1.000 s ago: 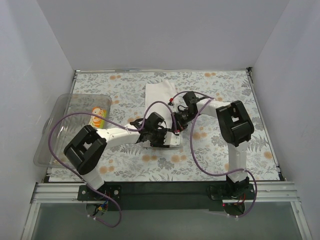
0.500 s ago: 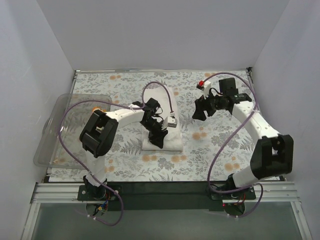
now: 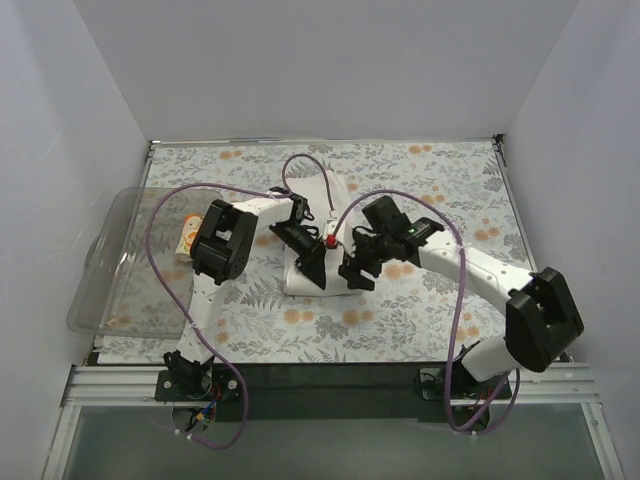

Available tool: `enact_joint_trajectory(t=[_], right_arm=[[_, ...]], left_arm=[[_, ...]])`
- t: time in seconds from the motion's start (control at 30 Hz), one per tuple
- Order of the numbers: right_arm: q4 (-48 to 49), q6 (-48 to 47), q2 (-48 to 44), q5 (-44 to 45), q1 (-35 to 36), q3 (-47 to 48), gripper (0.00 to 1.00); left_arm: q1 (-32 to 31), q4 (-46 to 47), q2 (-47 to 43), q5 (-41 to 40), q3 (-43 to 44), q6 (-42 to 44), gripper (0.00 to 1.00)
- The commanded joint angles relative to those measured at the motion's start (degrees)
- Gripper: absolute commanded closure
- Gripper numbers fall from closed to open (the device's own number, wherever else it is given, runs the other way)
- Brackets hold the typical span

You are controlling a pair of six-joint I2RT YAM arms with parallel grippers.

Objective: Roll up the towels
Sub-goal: Roll the towel

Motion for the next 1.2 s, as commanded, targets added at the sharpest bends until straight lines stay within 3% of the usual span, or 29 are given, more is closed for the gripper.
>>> enact_joint_trajectory(t=[0.0, 0.17, 0.33, 0.4, 0.43, 0.53, 0.6, 0.8, 0.97, 1.17], right_arm=[[8.07, -1.56, 4.27, 5.87, 3.5, -0.46, 0.33], [12.04, -2.53, 9.55, 4.56, 6.14, -0.46, 0.33], [12.05, -2.7, 15.44, 1.49, 6.15, -1.43, 0.47], [9.42, -3.23, 17.2, -0.61, 5.62, -1.6, 0.58], [8.62, -3.41, 17.56, -1.5, 5.36, -1.86, 0.73], [4.24, -3.93, 18.7, -5.1, 4.04, -1.43, 0.93], [-0.67, -4.9, 19.92, -7.38, 3.42, 0.06, 0.99], [-13.25, -6.13, 21.78, -14.23, 1.31, 5.16, 0.99], [-18.44, -4.65, 23.62, -19.25, 0.09, 7.09, 0.99], [-23.1, -1.75, 31.96, -25.06, -1.15, 12.98, 0.99]], left_arm=[[-0.36, -0.96, 6.24, -9.58, -0.27, 2.4, 0.71], [-0.01, 0.71, 6.69, -9.59, -0.79, 1.26, 0.71], [0.69, 3.87, 5.55, -9.76, -2.37, -1.37, 0.7], [1.31, 5.46, 4.15, -9.59, -3.25, -2.61, 0.69], [1.48, 5.98, 3.62, -9.32, -3.43, -2.61, 0.68], [2.27, 6.78, 0.63, -8.44, -4.92, -2.43, 0.61], [2.97, 7.3, -2.0, -8.09, -6.23, -2.52, 0.56], [6.84, 10.55, -12.19, -10.1, -12.81, -3.57, 0.47], [12.81, 14.86, -21.23, -11.87, -15.47, -5.07, 0.47], [14.84, 17.49, -33.7, -14.85, -18.62, -2.18, 0.46]])
